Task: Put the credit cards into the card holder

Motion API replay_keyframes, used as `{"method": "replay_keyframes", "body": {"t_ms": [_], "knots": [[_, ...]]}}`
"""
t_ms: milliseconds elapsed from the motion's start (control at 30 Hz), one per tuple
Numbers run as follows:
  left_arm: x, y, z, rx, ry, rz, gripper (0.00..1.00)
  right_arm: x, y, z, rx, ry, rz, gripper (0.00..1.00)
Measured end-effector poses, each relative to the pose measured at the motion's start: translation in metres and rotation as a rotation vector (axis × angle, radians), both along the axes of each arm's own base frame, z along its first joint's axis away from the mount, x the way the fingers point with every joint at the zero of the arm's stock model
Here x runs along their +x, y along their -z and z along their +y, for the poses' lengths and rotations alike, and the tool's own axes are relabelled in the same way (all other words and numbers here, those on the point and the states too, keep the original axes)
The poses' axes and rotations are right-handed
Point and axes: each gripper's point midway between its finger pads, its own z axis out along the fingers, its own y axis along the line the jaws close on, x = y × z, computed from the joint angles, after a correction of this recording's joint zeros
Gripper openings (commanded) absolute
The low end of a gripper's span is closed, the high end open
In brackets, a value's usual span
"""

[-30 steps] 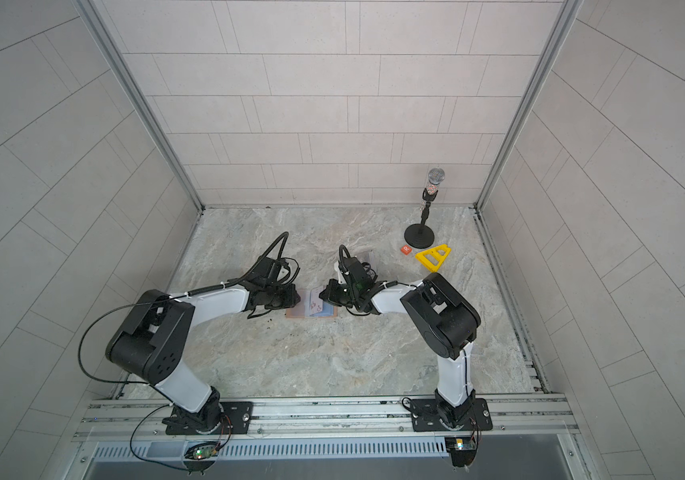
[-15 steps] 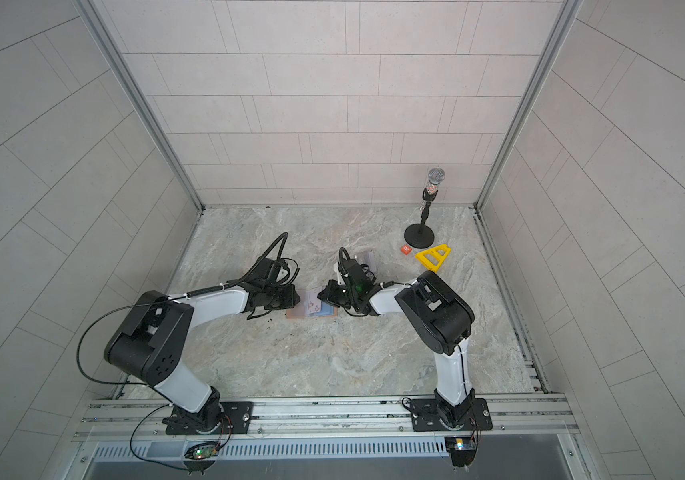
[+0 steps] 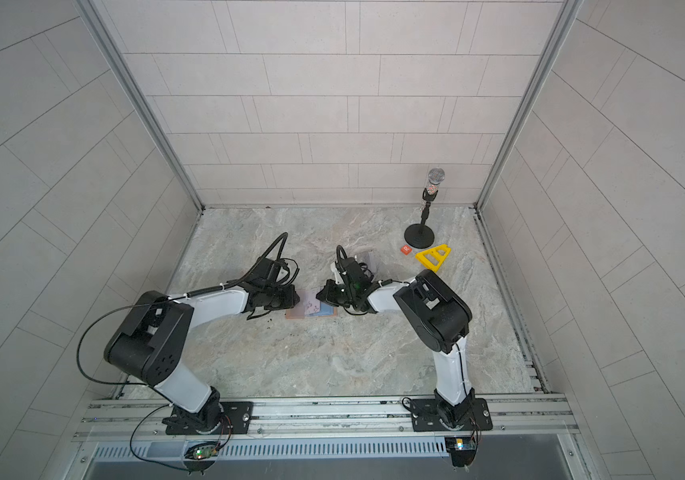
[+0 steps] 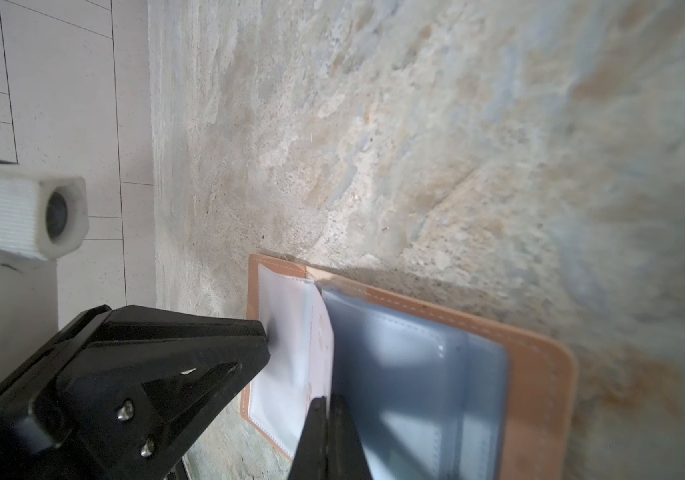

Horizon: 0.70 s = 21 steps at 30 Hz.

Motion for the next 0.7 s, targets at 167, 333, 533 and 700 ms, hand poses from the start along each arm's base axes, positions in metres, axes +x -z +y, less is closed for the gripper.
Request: {"method": "replay_keyframes", "body": {"t_ms": [167,333,533,700], "knots": [[0.0001,0.0002,0.0005,0.003,-0.002,0.0,0.22,0.0008,0.0012,0.0018,-0.014,-0.019,0.0,0.0],[0.0,0.0005,0.0014,0.006,-0.004,0.0,0.22,0.0011,0.0034,0.0022,-0.024,-0.027,0.001,0.0],[0.0002,0.0003,0.0029,0.013,-0.008,-0.002,0.22,0.0017,0.005,0.0013,-0.035,-0.028,-0.006,0.0],[0.0001,0.0002,0.0059,0.027,-0.016,-0.008,0.22,0.0012,0.0063,-0.0014,-0.059,-0.023,-0.011,0.0]]}}
